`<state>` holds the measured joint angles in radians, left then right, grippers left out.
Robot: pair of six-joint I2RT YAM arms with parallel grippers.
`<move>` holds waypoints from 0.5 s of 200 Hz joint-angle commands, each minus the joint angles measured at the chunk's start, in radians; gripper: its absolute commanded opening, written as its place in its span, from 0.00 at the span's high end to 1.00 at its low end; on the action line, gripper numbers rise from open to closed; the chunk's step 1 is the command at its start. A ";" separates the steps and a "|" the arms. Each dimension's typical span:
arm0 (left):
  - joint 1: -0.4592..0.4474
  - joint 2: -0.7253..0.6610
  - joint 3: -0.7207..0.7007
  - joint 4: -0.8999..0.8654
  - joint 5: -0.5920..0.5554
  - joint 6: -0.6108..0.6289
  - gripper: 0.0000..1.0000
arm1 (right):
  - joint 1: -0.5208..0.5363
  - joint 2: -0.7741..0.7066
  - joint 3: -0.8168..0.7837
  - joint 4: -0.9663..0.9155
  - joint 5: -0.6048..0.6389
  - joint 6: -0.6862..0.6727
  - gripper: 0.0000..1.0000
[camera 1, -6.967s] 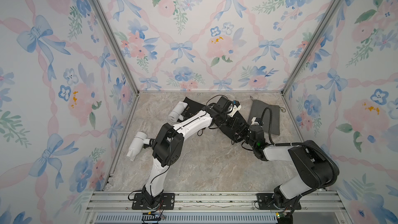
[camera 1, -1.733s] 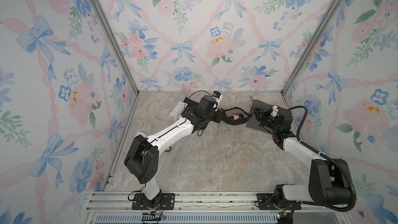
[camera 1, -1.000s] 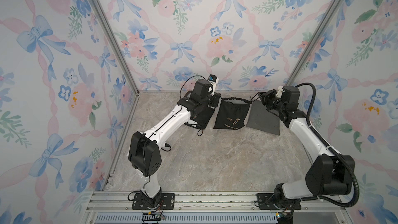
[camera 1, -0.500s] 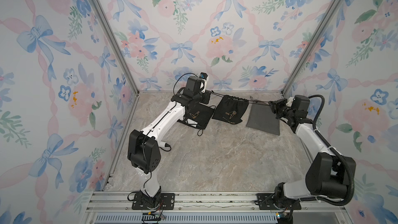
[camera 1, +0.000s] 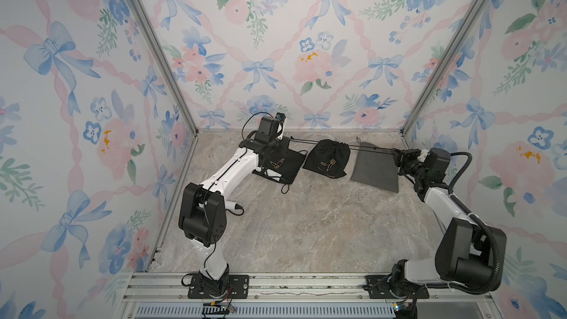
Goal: Pack away hair dryers
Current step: Pull the drawstrings on both sides of the drawstring bag.
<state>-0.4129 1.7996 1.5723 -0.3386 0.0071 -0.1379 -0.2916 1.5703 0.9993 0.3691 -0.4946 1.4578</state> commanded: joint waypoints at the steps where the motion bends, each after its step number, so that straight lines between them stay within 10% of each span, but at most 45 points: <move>1: 0.039 -0.007 -0.013 -0.003 -0.099 0.018 1.00 | -0.018 0.021 -0.030 0.277 0.088 0.215 1.00; 100: 0.034 0.066 0.023 -0.034 -0.296 0.103 1.00 | 0.128 0.159 0.095 0.694 0.293 0.687 1.00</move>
<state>-0.4107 1.8420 1.5795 -0.3389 -0.1219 -0.0708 -0.1631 1.6821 1.0325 0.8558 -0.3653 1.9839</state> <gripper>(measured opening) 0.048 0.047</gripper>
